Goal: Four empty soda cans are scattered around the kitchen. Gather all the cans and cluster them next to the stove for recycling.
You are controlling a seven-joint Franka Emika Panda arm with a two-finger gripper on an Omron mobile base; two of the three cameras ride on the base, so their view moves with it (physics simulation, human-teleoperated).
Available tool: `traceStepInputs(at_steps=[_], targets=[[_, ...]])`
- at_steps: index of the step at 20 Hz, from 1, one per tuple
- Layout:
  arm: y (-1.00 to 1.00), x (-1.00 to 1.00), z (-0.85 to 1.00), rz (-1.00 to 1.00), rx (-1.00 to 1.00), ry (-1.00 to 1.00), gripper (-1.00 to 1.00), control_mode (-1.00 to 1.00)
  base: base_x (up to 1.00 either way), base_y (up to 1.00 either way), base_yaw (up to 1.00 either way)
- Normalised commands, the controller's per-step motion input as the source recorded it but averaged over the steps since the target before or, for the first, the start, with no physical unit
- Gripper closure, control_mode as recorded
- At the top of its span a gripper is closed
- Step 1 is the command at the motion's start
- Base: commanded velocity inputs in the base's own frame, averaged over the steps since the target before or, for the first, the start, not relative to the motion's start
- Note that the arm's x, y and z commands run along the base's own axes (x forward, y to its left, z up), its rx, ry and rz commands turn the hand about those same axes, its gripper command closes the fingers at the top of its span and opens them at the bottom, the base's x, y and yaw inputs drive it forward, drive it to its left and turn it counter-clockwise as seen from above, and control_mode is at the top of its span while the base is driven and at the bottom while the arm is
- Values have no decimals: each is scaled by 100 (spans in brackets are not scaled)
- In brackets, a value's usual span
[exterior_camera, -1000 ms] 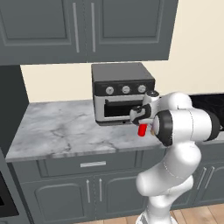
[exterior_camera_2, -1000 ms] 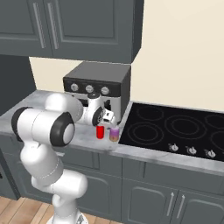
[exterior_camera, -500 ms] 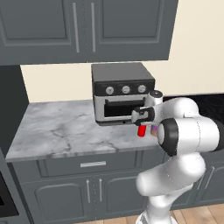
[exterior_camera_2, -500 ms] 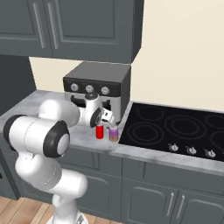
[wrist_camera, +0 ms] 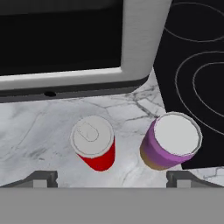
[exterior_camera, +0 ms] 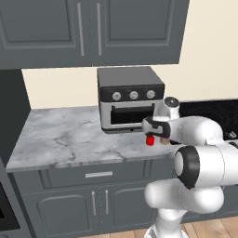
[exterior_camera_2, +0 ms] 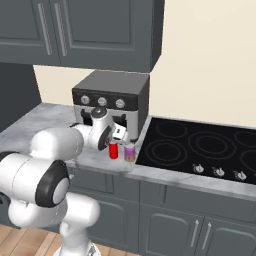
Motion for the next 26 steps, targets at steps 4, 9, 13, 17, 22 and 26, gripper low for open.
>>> traceStepInputs(at_steps=[4,9,13,17,22,26], targets=[[2,-31,37,0,0,-10,-100,-100,0,0,0],[7,-36,38,2,0,-3,-100,-100,0,0,0],[11,-37,40,3,0,0,-100,-100,0,0,0],[12,-45,41,4,0,5,-100,-100,0,0,0],[13,-54,39,3,0,9,-100,-100,0,0,0],[14,-54,35,3,0,11,-100,-100,0,0,0]])
